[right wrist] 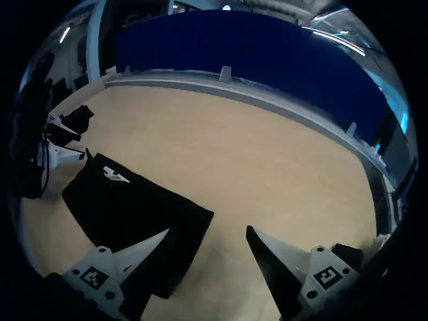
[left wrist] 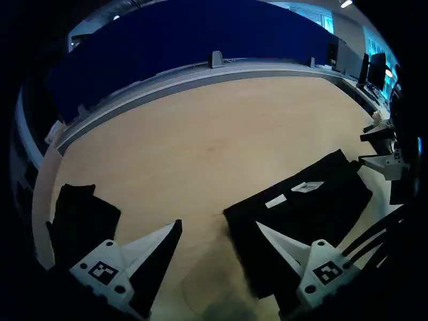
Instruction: Fold towel
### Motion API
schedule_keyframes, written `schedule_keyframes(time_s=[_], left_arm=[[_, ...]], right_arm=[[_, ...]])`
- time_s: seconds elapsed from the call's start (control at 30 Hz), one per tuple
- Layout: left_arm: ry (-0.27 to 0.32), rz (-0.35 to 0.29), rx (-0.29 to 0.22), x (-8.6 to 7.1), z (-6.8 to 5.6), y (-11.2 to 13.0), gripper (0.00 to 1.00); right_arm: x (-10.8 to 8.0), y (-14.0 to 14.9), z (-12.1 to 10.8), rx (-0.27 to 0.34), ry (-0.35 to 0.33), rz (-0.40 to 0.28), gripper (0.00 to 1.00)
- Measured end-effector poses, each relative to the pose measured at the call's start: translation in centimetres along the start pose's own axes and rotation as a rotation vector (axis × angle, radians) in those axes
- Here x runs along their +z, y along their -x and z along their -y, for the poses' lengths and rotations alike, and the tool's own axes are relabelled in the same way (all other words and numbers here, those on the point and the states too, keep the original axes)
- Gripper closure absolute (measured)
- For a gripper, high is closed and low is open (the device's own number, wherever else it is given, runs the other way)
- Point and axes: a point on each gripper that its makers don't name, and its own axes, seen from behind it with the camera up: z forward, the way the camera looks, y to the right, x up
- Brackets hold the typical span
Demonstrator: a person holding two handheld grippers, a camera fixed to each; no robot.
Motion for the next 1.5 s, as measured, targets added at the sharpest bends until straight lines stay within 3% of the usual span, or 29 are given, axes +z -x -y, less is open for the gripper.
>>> schedule_keyframes(time_s=[0.4,1.1,1.5], left_arm=[[0.015,-0.011,-0.003,-1.7,-0.4,0.6,0.08],[0.026,-0.011,-0.031,-6.2,-1.6,5.1,0.08],[-0.011,-0.016,-0.081,-8.6,-0.6,7.3,0.08]], right_arm=[[-1.3,0.1,0.5,-0.026,-0.011,-0.003,0.00],[-5.7,3.5,2.0,0.006,-0.005,0.003,0.00],[-6.0,3.4,3.3,-0.026,-0.053,0.002,0.00]])
